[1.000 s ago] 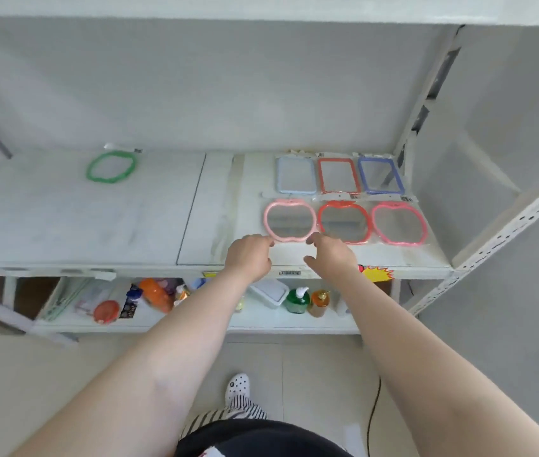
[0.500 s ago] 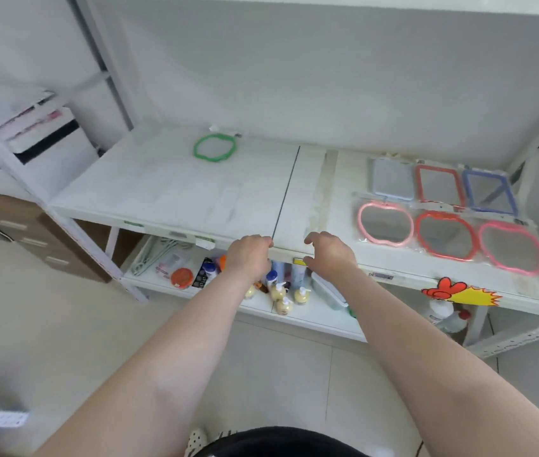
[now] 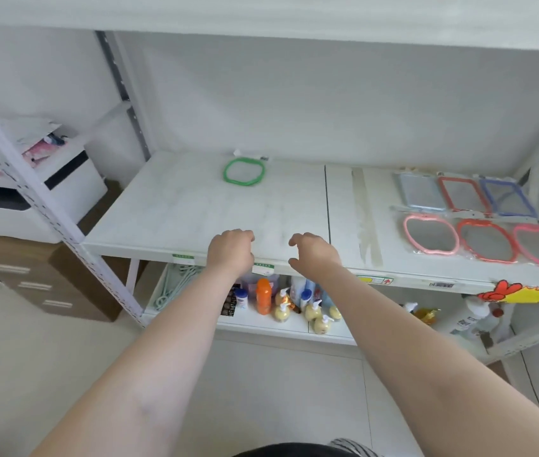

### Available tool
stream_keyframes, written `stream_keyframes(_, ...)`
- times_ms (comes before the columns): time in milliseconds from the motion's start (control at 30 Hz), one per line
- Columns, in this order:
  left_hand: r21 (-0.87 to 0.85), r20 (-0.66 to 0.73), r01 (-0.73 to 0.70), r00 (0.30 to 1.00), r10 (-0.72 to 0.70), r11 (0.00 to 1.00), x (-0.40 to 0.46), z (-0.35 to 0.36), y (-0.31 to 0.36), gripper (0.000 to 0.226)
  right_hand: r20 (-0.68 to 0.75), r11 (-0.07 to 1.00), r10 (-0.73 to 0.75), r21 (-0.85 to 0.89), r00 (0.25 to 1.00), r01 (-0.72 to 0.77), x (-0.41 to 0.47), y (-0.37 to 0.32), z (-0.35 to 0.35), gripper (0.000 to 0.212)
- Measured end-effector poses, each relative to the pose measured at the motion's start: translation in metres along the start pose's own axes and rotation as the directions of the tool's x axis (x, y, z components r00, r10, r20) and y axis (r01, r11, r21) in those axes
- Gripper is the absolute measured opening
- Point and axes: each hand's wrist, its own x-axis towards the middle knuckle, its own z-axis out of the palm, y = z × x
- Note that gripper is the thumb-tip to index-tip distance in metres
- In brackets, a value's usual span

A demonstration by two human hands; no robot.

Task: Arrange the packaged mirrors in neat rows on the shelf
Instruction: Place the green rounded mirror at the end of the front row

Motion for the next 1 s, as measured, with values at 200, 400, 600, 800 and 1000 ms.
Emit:
stream_keyframes(200, -0.053, 0.036, 0.013, 0.999, -0.011, 0.999, 0.015, 0.015, -0.041, 0.047, 0.050, 0.999, -0.007, -0.037, 0.999, 0.009, 0.026, -0.034, 0.012, 0.043)
stream_keyframes(400, -0.056, 0.054, 0.082, 0.995, -0.079, 0.995, 0.045, 0.022, -0.090, 0.046, 0.080, 0.998, -0.059, -0.032, 0.995, 0.062, 0.087, -0.066, 0.030, 0.042)
stream_keyframes(600, -0.021, 0.029, 0.204, 0.979, -0.204, 0.979, 0.076, 0.006, -0.156, 0.046, 0.116, 0.988, -0.153, 0.007, 0.981, 0.153, 0.159, -0.116, 0.040, 0.042)
stream_keyframes(800, -0.046, 0.046, 0.240, 0.970, -0.238, 0.970, 0.119, 0.005, -0.190, 0.044, 0.137, 0.987, -0.154, -0.012, 0.978, 0.157, 0.214, -0.138, 0.039, 0.043)
stream_keyframes(1000, -0.038, 0.070, 0.108, 0.992, -0.105, 0.993, 0.188, 0.010, -0.207, 0.046, 0.114, 0.999, -0.043, 0.006, 0.993, 0.042, 0.258, -0.144, 0.038, 0.042)
